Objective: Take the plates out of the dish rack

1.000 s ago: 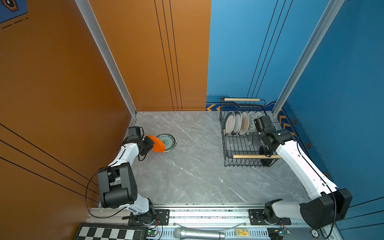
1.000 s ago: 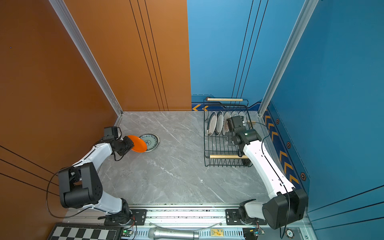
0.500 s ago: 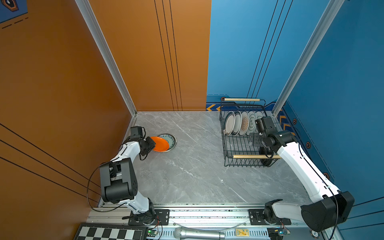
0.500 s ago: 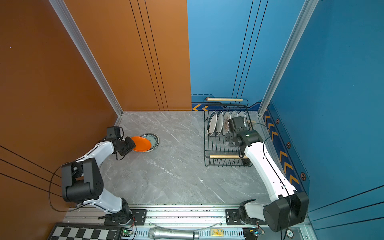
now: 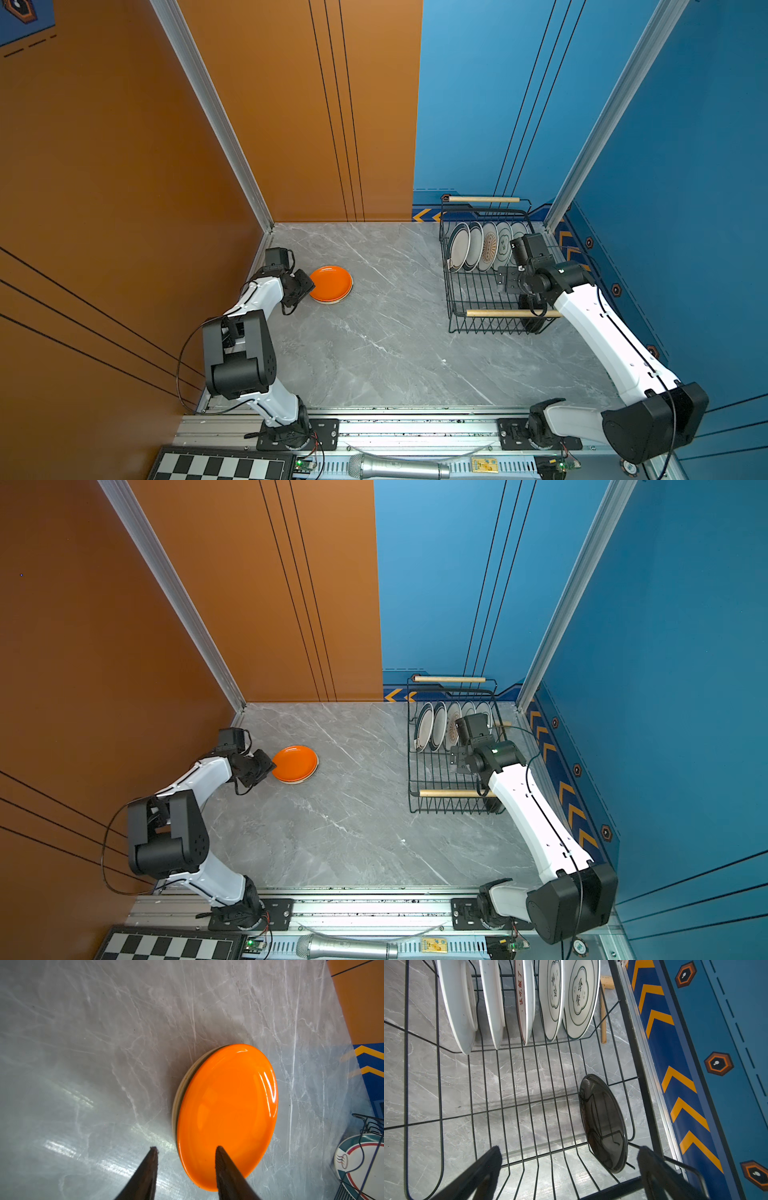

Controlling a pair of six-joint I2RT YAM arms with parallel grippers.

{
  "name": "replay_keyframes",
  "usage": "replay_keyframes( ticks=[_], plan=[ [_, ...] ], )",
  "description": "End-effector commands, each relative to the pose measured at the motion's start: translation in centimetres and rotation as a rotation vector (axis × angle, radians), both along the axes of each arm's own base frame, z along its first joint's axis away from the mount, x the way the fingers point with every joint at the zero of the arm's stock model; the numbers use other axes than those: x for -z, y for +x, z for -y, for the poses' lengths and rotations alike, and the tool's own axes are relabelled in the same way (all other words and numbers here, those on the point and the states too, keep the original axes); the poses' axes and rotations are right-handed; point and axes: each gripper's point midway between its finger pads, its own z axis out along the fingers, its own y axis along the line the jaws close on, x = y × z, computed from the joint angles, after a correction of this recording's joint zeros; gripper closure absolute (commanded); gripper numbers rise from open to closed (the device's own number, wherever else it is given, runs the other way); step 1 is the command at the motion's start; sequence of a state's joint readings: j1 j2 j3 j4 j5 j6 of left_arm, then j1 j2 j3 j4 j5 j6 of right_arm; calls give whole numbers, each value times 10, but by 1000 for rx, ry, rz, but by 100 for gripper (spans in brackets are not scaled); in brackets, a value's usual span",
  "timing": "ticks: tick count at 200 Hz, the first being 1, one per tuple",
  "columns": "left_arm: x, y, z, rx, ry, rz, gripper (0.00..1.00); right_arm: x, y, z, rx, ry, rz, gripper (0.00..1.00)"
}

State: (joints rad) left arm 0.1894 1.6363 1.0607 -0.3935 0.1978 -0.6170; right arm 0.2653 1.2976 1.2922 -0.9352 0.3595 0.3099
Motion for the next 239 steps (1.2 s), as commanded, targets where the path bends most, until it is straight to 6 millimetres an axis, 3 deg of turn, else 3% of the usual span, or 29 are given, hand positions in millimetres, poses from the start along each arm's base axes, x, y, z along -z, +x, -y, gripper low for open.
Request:
replay_keyframes(
  ticks=[1, 32, 61, 70, 76, 120, 129, 162, 172, 222, 239],
  plan=[
    [-5, -1, -1, 14, 19, -7, 52, 4, -9, 7, -2, -10, -28, 0],
    [-28, -6, 4, 45, 30, 53, 45, 15, -11, 14, 6, 34, -67, 0],
    [-66, -13, 20, 119, 19, 166, 38, 22, -13, 30, 51, 79, -93, 0],
    [-83, -12, 30, 163, 5, 227, 36, 25, -13, 33, 55, 86, -105, 0],
    [-80, -19, 38, 188, -14, 232, 35, 28, -13, 35, 57, 85, -118, 0],
    [-135, -31, 89, 343, -71, 463, 26, 51, -11, 54, 96, 100, -222, 0],
    [-142, -34, 98, 372, -62, 493, 19, 51, -9, 54, 96, 120, -226, 0],
    [-152, -42, 118, 439, -42, 534, 17, 60, -9, 52, 99, 140, -250, 0],
    [-153, -44, 123, 454, -47, 545, 0, 65, -9, 53, 107, 142, -265, 0],
    [-154, -48, 138, 496, -65, 563, 2, 93, -7, 62, 139, 127, -358, 7],
    [-152, -49, 140, 502, -62, 562, 2, 97, -7, 65, 146, 118, -374, 15]
  ],
)
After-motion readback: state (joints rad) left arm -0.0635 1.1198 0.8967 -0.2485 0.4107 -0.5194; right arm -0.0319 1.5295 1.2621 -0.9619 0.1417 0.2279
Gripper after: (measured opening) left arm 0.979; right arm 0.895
